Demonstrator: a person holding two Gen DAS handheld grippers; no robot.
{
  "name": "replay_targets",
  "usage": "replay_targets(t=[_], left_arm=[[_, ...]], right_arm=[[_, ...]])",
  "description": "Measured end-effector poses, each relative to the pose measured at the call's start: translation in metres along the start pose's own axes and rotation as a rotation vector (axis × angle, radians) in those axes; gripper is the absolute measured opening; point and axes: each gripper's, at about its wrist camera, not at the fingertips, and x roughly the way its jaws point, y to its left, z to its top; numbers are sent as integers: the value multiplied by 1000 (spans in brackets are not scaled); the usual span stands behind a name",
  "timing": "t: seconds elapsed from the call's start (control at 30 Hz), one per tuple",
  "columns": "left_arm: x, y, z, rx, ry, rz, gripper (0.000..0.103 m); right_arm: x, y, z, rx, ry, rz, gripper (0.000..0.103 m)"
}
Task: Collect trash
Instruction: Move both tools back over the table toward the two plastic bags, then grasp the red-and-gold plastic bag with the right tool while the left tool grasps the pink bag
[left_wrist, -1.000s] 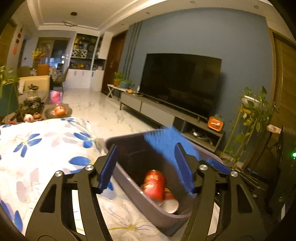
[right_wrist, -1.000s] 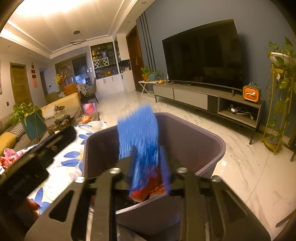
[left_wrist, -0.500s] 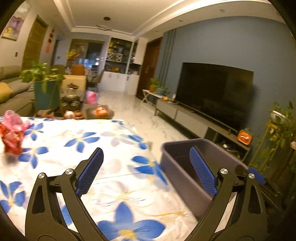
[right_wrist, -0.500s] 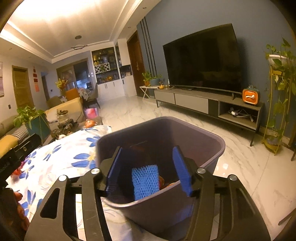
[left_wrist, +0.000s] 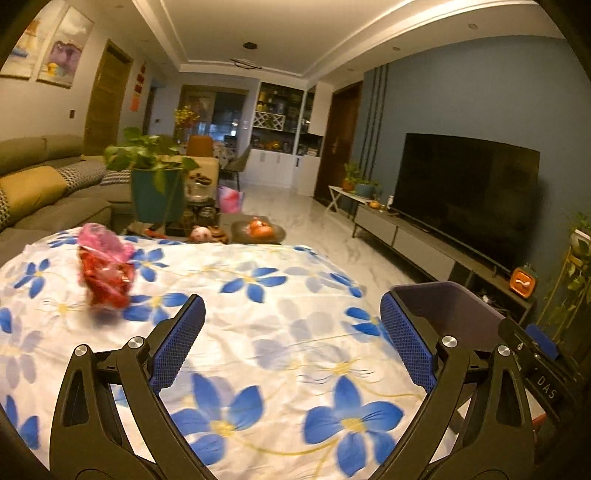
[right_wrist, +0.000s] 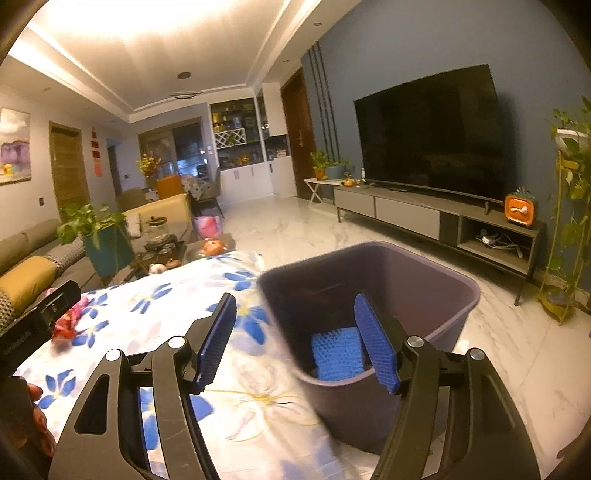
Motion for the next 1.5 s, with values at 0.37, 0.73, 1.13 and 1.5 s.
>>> replay_targets(t=[0.37,0.73,1.13,1.5], left_arm=[[-33,82,3,-29,-15,154,94],[-56,184,21,-84,-33,348,94],[-55,273,43,-128,-55,506,94],[-39,307,60,-130,-79,531,94]], right_arm=[[-8,67,-8,-66,15,104,66],[14,174,-22,-155,71,258,66],[58,303,-49,-262,163,399,66],[98,381,-69,-343,212,466,47]])
